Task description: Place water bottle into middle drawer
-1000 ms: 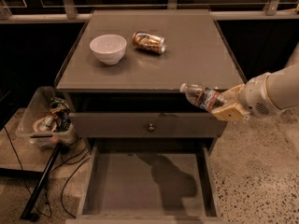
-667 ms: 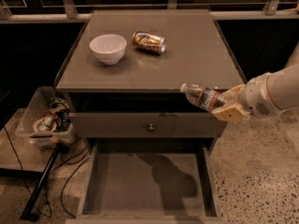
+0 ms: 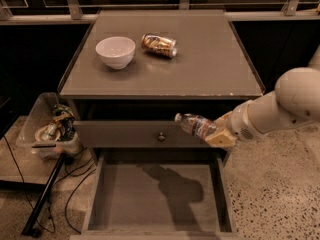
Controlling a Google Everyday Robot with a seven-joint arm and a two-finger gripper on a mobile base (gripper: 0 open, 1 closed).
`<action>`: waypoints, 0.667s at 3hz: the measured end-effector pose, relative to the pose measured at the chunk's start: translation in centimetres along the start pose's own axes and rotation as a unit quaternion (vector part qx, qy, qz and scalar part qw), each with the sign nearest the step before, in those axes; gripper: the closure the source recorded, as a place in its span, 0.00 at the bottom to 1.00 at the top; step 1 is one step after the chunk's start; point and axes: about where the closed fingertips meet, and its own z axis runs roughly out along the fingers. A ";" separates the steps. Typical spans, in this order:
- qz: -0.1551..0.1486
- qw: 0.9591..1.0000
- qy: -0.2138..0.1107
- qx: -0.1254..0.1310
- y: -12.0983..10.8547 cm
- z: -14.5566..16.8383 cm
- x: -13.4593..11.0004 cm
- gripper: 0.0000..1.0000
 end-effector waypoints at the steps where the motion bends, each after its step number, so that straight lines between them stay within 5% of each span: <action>1: 0.013 0.999 0.013 -0.031 0.7 6.4 2.7 1.00; 2: 0.008 0.999 0.002 -0.041 1.8 9.8 4.3 1.00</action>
Offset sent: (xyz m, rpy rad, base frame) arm -0.0086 0.0348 -0.1493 0.0648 0.0498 0.0599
